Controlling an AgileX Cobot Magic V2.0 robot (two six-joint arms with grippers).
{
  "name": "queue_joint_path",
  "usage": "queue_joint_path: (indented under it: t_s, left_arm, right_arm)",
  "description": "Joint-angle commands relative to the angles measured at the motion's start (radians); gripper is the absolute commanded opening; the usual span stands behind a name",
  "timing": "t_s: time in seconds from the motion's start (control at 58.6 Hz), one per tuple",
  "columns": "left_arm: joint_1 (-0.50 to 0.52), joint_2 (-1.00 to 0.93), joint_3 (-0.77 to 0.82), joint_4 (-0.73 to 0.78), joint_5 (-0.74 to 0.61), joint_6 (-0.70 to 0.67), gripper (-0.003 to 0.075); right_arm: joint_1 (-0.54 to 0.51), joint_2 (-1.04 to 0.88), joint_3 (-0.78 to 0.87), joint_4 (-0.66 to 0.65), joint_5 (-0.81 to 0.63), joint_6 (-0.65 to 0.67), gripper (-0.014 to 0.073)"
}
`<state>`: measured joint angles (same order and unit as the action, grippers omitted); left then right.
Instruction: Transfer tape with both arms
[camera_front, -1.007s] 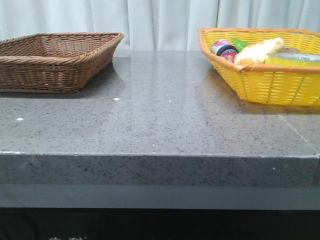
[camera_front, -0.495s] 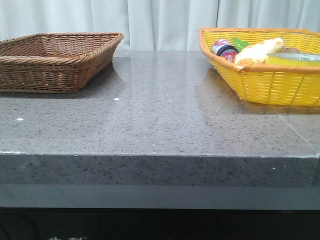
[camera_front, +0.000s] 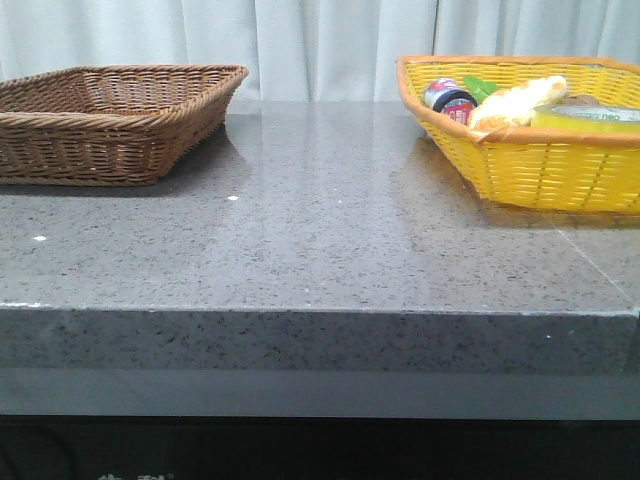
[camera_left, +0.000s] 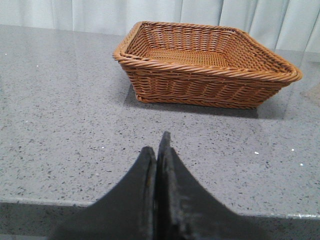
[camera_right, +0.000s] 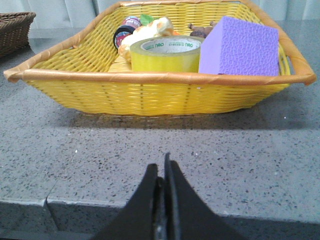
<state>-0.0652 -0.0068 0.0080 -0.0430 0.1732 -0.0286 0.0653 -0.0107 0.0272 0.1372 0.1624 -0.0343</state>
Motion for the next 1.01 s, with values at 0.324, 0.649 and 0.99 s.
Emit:
queue_joint_path:
  t_s: [0.324, 0.649, 0.99]
  left_arm:
    - [0.001, -0.017, 0.012, -0.010, -0.148, -0.007, -0.0020]
    - [0.001, 0.144, -0.284, -0.010, -0.092, -0.007, -0.0020]
    - [0.001, 0.487, -0.542, -0.010, -0.050, -0.007, -0.0020]
  right_arm:
    - [-0.005, -0.026, -0.068, -0.004, -0.100, -0.001, -0.0058]
    - [-0.005, 0.124, -0.339, -0.004, 0.012, -0.001, -0.0058]
    - [-0.005, 0.431, -0.585, -0.004, -0.021, -0.001, -0.0058]
